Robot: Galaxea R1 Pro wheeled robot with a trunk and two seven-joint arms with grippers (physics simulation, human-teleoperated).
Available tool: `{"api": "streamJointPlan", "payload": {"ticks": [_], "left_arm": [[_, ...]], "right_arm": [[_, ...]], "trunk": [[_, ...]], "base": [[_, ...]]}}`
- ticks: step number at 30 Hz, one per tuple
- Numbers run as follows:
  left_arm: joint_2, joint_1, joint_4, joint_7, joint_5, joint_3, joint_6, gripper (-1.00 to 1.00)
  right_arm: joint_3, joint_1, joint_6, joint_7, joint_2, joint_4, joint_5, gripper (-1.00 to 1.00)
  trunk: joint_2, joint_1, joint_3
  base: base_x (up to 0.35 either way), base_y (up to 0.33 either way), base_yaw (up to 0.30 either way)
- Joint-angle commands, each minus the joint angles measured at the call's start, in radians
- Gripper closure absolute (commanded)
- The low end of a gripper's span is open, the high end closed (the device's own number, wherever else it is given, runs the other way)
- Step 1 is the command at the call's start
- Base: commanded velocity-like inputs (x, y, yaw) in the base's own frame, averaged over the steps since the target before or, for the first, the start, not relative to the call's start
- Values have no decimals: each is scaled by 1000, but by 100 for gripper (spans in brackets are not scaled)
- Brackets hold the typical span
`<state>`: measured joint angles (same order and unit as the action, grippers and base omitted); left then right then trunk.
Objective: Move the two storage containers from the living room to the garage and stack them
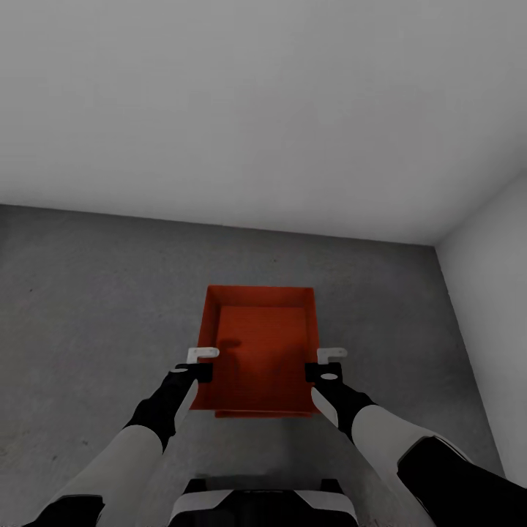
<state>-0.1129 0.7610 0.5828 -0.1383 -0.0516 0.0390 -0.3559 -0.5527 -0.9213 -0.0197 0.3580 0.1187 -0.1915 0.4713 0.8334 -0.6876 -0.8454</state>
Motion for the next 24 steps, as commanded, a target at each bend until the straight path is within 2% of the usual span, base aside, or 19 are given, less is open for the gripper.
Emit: {"api": "streamJointPlan", "payload": {"ticks": [1,12,18,24], "left_arm": [[-37,0,0,2,-5,16,-6,100],[-37,0,0,3,-4,16,-6,100],[-37,0,0,3,-4,16,-6,100],[-37,0,0,2,-4,16,-6,100]], "right_arm": [[17,-1,16,1,8,-3,-16,100],[17,-1,14,2,9,-3,-16,100],[17,-1,15,2,8,-3,-16,100],[17,-1,15,1,8,-3,-17,100]], "trunk": [[1,0,-2],[1,0,-9],[1,0,-9],[1,0,-9]], "base": [[0,0,0],[0,0,3],[0,0,150],[0,0,26]]}}
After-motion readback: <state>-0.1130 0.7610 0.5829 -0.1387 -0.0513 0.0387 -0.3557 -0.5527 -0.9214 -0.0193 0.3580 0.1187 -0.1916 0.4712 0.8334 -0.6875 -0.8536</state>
